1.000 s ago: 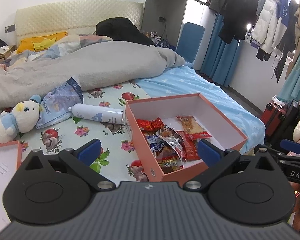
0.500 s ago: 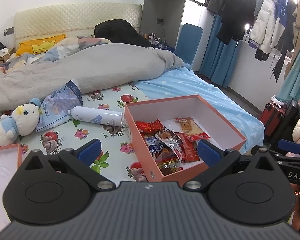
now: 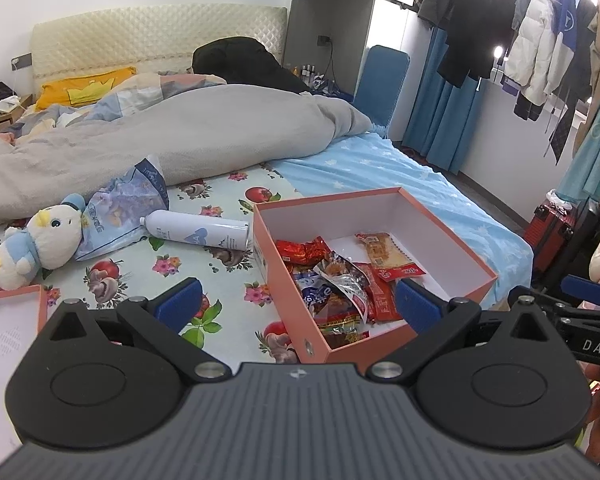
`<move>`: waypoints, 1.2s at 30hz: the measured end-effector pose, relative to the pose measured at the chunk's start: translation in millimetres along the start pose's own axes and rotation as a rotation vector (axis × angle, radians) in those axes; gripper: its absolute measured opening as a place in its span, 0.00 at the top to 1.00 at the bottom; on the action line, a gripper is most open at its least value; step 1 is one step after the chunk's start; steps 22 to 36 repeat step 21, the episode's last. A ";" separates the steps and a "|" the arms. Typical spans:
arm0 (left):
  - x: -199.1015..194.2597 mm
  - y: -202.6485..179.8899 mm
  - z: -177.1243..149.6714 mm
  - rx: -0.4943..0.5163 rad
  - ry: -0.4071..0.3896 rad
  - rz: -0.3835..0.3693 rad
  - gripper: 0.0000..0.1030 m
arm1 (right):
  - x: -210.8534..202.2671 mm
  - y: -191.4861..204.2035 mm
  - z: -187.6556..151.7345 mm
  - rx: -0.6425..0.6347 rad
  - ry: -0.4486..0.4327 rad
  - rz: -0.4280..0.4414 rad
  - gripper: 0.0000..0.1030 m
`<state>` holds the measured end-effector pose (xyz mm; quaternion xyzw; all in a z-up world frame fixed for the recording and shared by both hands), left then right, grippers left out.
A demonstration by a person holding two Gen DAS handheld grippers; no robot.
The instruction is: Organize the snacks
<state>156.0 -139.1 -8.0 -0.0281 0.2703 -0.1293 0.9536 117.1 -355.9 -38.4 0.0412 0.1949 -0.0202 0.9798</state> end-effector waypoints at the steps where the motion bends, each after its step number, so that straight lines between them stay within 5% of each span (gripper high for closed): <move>1: 0.7 0.4 -0.7 -0.003 0.002 -0.001 0.00 | -0.1 0.0 0.0 0.000 0.000 -0.001 0.03; 36: -3.8 0.8 -3.8 -0.012 0.006 0.003 0.00 | -3.5 3.9 5.9 -0.009 -0.013 0.009 0.03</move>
Point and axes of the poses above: each gripper's, at about its wrist camera, not at the fingertips, and x roughly the way its jaws point, y to its left, z to its top, the point moved 8 cm from there along x, roughly the way its jaws point, and after that the axes turned 6 degrees about -y, right-handed, at the moved point
